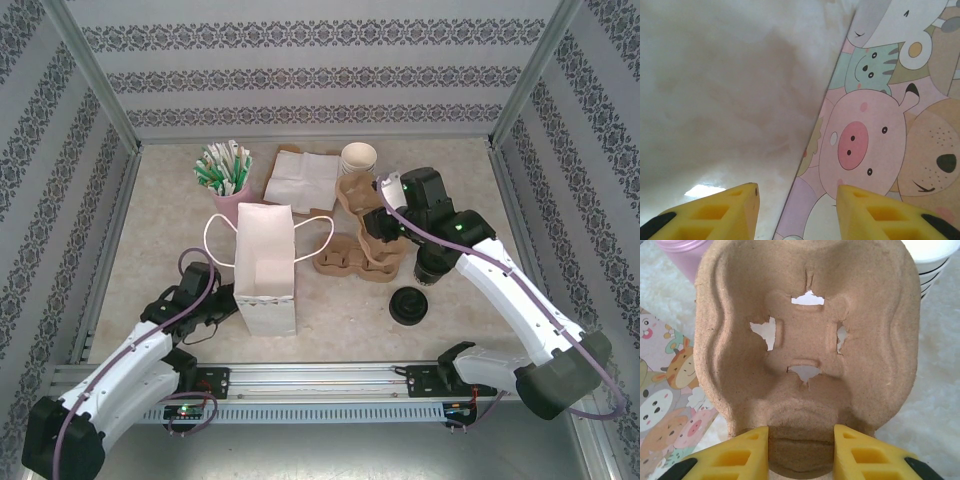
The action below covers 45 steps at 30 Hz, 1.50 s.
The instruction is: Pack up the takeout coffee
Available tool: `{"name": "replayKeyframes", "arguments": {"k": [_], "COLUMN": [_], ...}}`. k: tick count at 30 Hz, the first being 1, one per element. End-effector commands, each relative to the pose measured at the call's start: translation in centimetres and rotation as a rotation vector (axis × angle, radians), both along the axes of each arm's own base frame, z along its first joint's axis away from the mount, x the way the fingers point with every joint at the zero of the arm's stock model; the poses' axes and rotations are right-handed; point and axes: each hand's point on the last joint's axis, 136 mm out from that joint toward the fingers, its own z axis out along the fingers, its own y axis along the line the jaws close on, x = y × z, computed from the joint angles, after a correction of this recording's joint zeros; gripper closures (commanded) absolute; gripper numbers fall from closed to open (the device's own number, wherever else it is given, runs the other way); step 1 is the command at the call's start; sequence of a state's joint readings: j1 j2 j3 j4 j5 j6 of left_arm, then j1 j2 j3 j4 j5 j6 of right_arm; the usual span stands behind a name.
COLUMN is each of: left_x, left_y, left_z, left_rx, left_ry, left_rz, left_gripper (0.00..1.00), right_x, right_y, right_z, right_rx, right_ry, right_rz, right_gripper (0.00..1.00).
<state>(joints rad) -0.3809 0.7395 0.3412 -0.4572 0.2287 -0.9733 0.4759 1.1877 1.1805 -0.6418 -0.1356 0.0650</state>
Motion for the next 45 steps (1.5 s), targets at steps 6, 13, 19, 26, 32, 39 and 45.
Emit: {"name": "replayKeyframes", "arguments": {"k": [6, 13, 19, 26, 32, 39, 45], "left_x": [0.4, 0.4, 0.4, 0.4, 0.5, 0.6, 0.4], "left_y": [-2.5, -4.4, -6.3, -9.1, -11.2, -13.9, -14.1], "left_z": [0.5, 0.7, 1.1, 1.4, 1.8, 2.5, 2.6], "left_rx": [-0.055, -0.082, -0.105, -0.121, -0.130, -0.158, -0.120], "left_ry": [-0.041, -0.066, -0.078, -0.105, -0.128, -0.166, -0.176], "left_rz": [-0.021, -0.052, -0.084, -0.144, -0.193, -0.251, -0.292], "left_gripper": [0.55, 0.55, 0.55, 0.55, 0.55, 0.54, 0.53], "right_x": [1.3, 2.1, 2.2, 1.4, 0.0, -2.4, -3.9], "right_y": [-1.6, -2.9, -3.1, -2.0, -0.4, 3.1, 7.1], "right_z": [3.5, 5.8, 8.7, 12.5, 15.7, 17.8, 16.1], "right_rx": [-0.007, 0.007, 0.036, 0.068, 0.076, 0.094, 0.122], "right_ry": [-0.073, -0.111, -0.141, -0.203, -0.281, -0.338, -0.288], "right_rz": [-0.121, -0.185, -0.209, -0.180, -0.127, -0.033, 0.067], "right_gripper": [0.67, 0.67, 0.68, 0.69, 0.69, 0.69, 0.69]}}
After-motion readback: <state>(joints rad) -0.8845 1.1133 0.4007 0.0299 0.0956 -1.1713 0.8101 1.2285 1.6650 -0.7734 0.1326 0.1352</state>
